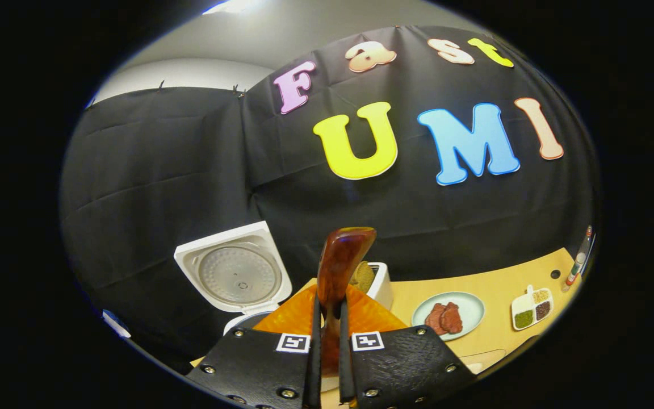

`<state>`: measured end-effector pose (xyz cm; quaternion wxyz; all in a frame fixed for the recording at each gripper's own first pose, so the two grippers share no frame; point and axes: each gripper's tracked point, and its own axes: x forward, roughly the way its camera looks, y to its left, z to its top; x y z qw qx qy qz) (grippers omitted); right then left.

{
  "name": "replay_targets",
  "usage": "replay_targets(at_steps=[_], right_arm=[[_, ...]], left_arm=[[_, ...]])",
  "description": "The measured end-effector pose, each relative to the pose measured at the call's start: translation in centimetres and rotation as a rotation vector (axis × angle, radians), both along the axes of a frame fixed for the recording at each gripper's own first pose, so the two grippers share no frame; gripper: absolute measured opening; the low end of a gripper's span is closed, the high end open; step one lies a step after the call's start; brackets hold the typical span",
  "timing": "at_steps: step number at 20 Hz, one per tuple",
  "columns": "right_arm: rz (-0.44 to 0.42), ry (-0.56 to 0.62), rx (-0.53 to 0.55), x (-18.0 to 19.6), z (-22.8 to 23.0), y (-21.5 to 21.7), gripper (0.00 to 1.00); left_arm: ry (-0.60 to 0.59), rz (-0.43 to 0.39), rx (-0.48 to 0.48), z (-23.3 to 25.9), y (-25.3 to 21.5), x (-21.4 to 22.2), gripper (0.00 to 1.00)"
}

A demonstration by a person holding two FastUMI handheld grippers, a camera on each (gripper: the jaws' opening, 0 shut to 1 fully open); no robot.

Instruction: Close the left gripper, press the button to open the rice cooker; take a wooden spoon from the chopstick holder with the right hand, scoop a spoonful of rice and pour it into the rice cooker, then put the wooden spoon back into the chopstick holder.

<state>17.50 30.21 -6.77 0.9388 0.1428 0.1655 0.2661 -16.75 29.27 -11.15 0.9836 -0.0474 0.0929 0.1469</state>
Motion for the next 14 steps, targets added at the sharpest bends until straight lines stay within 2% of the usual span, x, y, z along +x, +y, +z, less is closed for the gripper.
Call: replay_targets(at_steps=[14], right_arm=[[-0.295,0.06,-0.058,0.6,-3.6,-21.2,0.12]], left_arm=[[-0.031,-0.157,-0.016,2.0,-9.8,5.1,0.99]])
